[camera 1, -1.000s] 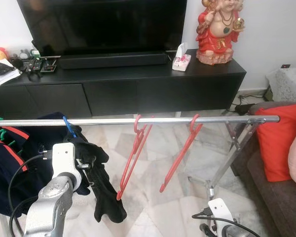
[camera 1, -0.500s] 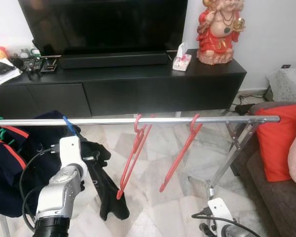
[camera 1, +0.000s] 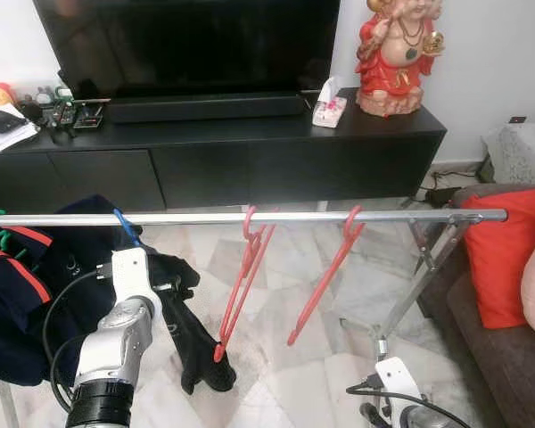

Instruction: Hang hanger

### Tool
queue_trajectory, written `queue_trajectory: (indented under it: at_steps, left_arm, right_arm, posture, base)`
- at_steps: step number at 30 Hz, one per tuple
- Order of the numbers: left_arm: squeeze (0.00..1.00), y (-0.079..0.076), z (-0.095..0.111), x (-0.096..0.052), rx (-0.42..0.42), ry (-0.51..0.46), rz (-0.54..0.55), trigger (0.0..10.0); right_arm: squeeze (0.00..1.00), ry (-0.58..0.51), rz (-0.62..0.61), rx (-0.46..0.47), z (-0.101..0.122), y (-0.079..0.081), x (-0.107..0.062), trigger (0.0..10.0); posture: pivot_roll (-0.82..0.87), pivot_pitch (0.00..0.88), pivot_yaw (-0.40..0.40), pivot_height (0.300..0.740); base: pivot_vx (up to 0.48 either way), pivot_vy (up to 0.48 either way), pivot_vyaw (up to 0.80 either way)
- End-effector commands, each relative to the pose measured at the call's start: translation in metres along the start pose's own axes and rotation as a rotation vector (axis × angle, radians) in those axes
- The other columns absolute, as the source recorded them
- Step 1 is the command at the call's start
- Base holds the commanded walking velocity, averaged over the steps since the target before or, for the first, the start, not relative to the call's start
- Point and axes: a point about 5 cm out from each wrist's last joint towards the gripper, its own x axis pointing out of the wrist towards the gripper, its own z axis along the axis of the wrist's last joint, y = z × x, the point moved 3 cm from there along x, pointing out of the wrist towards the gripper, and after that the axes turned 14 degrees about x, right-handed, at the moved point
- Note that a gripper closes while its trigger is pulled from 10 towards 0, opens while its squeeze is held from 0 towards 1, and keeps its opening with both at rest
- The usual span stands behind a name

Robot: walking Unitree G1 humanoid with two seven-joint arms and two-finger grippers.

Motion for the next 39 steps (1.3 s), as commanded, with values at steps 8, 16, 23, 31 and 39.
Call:
queue_trajectory:
  at_steps: [8, 16, 23, 31, 39]
  left_arm:
    - [0.0, 0.011, 0.0112, 0.0045, -0.006, -0.042, 0.061, 0.0]
    - [0.0, 0.0091, 0.0101, 0.0045, -0.005, -0.046, 0.054, 0.0]
    - [0.0, 0.0078, 0.0085, 0.0056, -0.005, -0.044, 0.047, 0.0]
    - [0.0, 0.0043, 0.0077, 0.0074, -0.01, -0.036, 0.03, 0.0]
    - [0.0, 0.0028, 0.0048, 0.0079, -0.018, -0.028, 0.025, 0.0]
  right_arm:
    - [0.0, -0.012, 0.003, 0.01, 0.0021, 0.0, -0.0001, 10.0]
    - [0.0, -0.009, 0.003, 0.008, 0.0016, -0.0002, -0.0001, 10.0]
    - [0.0, -0.009, 0.003, 0.008, 0.0009, -0.0005, -0.0002, 10.0]
    - [0.0, -0.009, 0.002, 0.009, 0.0011, -0.0009, -0.0003, 10.0]
    - [0.0, -0.009, 0.001, 0.007, 0.0012, -0.0013, -0.0004, 10.0]
  posture:
    - [-0.09, 0.0, -0.012, 0.74]
    - [-0.09, 0.0, -0.013, 0.74]
    - [-0.09, 0.0, -0.012, 0.74]
    - [-0.09, 0.0, -0.011, 0.74]
    - [-0.09, 0.0, -0.011, 0.74]
  base:
    - [0.0, 0.0, 0.0]
    - [0.0, 0.0, 0.0]
    - [0.0, 0.0, 0.0]
    - [0.0, 0.0, 0.0]
    - [0.0, 0.0, 0.0]
